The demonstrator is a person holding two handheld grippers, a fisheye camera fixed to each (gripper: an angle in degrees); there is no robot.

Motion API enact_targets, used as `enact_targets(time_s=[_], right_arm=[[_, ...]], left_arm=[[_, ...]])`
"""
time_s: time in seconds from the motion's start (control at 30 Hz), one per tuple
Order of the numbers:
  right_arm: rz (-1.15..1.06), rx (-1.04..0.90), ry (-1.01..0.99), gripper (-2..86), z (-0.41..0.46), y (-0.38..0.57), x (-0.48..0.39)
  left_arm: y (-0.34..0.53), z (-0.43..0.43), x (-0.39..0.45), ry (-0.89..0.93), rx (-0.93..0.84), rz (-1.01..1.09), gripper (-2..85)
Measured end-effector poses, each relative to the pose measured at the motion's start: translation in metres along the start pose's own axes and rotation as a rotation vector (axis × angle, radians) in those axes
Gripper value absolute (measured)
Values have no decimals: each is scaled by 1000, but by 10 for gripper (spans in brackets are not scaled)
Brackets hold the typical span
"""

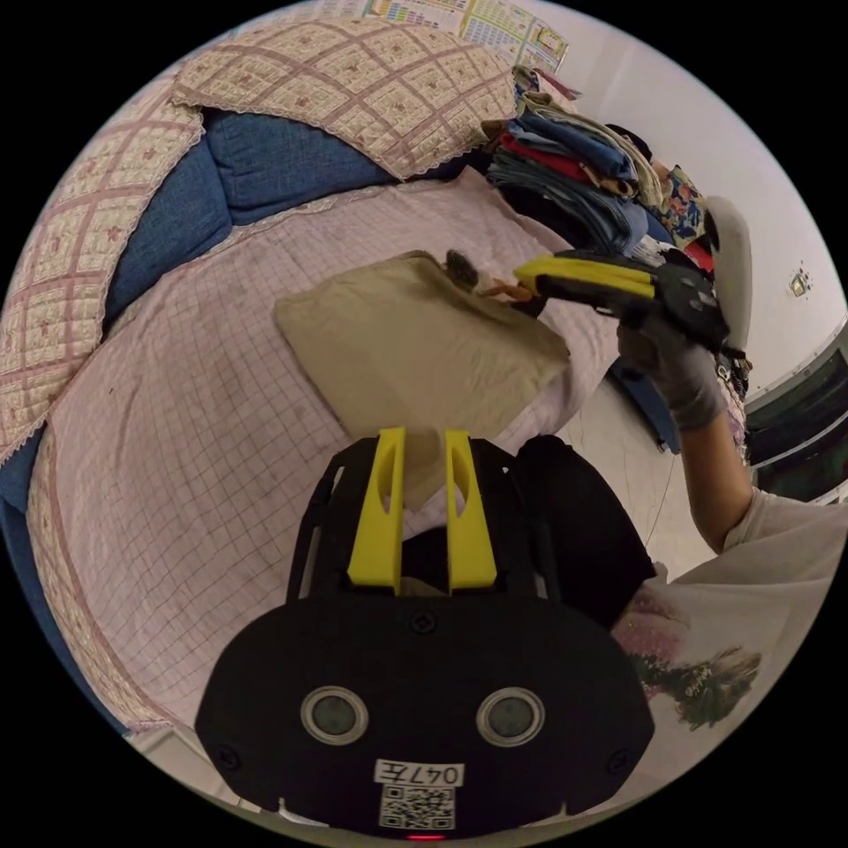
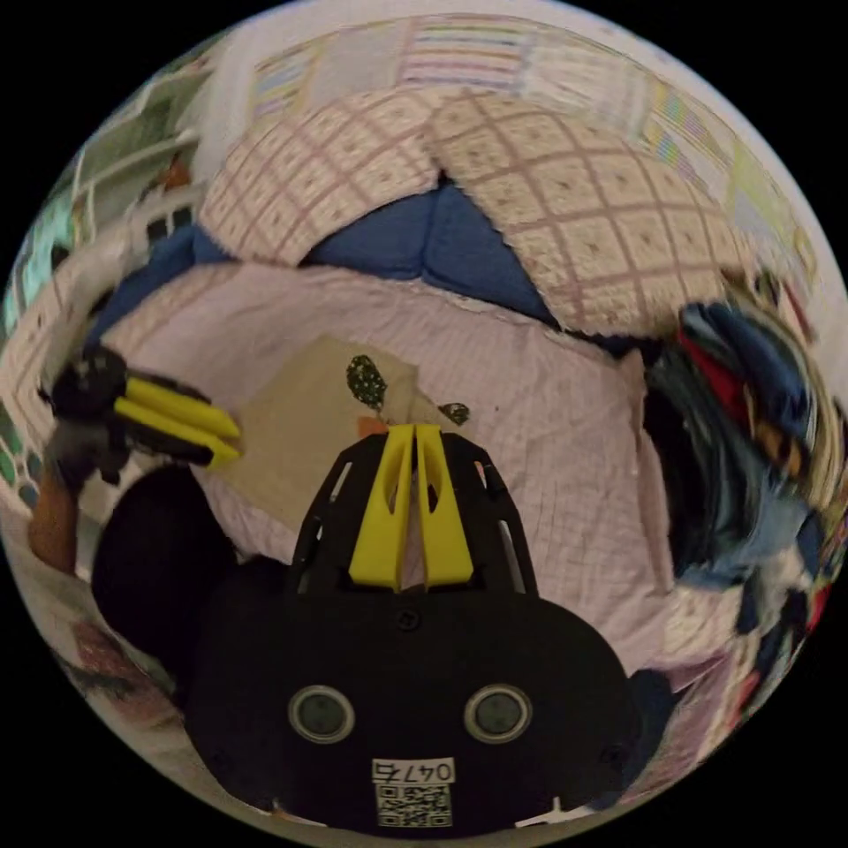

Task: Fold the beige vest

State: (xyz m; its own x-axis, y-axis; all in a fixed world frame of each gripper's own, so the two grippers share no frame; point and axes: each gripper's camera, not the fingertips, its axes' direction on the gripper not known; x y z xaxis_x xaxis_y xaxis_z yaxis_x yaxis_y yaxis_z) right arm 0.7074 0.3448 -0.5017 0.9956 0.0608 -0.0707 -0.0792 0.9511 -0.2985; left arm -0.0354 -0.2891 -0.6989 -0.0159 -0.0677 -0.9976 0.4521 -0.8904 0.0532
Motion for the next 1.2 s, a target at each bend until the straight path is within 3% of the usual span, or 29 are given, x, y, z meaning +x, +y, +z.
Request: enact_targets(time_s=[0.07,0.2,0.4,0.63,0.77,0.93,1.03,1.2], right_arm=[[176,-38,-20,6,1,17,53],[291,7,-69,27,-25,53,99],[446,54,-432,53,-56,119,135],[537,7,-482,74,-53,130,182],[611,57,-619,28,-70,130,219],[591,78,-638,15,-102,120,247],[584,93,-641,37,-123,120,264],[722,62,-623,130,-136,137,295]], left_arm=[[10,0,6,-5,-5,0,72],[33,-5,22,-18,-10,7,71],[56,-28,68,7,30,80,71],[68,-24,168,-10,46,247,95],[76,-17,222,-101,69,329,113],[87,-9,256,-280,82,338,111],[102,-19,263,-379,136,312,48],[124,-38,265,-356,174,295,1]])
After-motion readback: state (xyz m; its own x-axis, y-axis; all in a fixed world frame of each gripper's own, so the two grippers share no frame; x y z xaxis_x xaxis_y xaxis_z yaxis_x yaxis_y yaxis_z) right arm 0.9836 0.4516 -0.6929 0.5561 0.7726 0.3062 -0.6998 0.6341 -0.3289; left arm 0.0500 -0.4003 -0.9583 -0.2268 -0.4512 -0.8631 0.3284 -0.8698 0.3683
